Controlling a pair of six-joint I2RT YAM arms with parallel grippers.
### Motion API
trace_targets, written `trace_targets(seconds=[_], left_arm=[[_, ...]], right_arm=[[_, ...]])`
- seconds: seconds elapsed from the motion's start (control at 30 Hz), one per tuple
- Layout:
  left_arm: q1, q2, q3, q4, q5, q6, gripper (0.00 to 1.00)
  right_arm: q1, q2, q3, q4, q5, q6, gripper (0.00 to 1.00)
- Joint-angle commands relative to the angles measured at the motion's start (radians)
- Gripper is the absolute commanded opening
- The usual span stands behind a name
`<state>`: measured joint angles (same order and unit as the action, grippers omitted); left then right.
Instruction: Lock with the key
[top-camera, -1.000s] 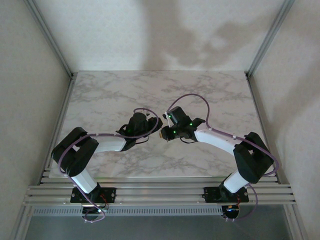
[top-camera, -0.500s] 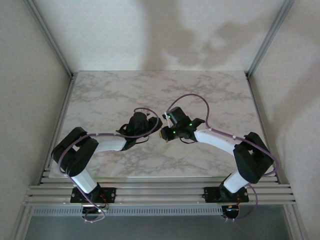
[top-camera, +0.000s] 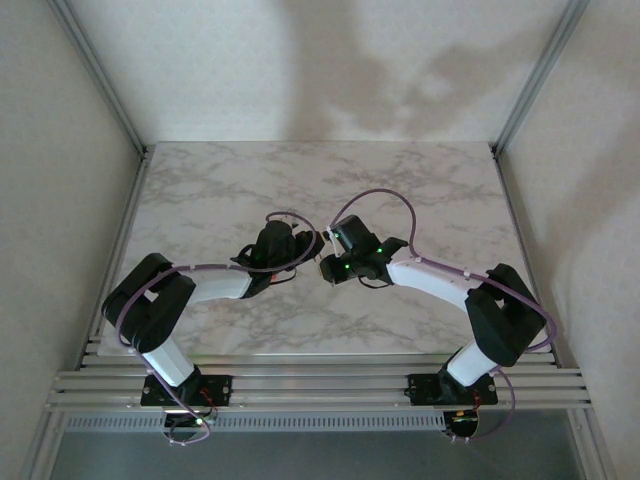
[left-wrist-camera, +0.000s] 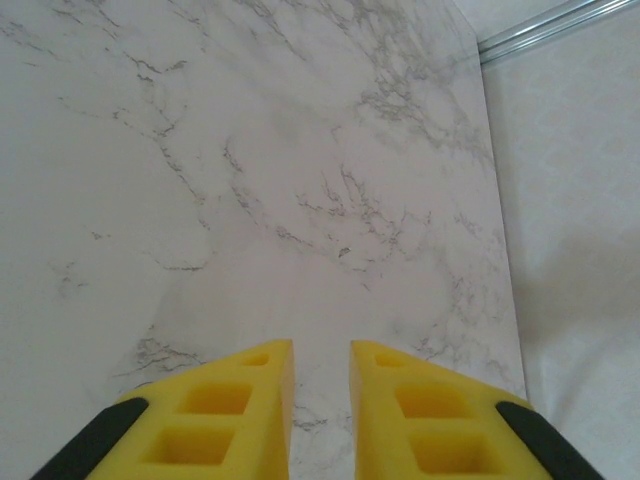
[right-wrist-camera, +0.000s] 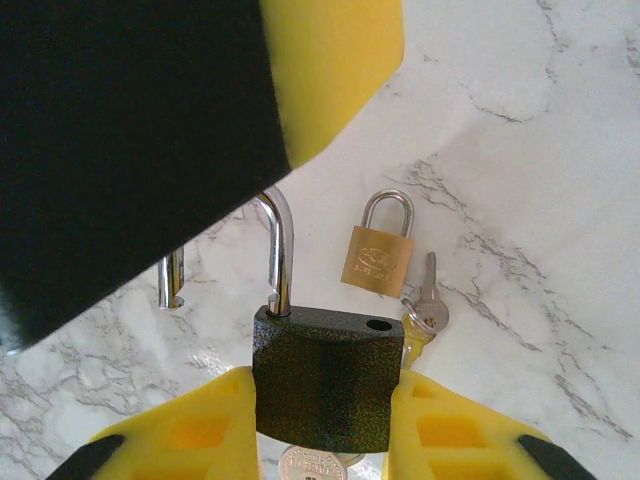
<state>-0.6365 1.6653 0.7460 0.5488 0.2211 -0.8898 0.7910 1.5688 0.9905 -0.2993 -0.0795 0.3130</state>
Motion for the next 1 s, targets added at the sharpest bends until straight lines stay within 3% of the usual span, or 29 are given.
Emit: trace_targets(seconds=[0.0, 0.43, 0.97], left_arm=[[0.008, -0.004, 0.023, -0.010, 0.004, 0.020, 0.22], [0.009, 0.004, 0.001, 0.003, 0.052, 0.013, 0.29], [0.009, 0.013, 0.010, -0.015, 0.076, 0.028, 0.16]], right_arm=[[0.013, 0.007, 0.020, 0.004, 0.010, -0.016, 0.27], [0.014, -0.002, 0.016, 0.009, 0.037, -0.009, 0.25], [0.013, 0.000, 0.017, 0.006, 0.039, -0.008, 0.26]])
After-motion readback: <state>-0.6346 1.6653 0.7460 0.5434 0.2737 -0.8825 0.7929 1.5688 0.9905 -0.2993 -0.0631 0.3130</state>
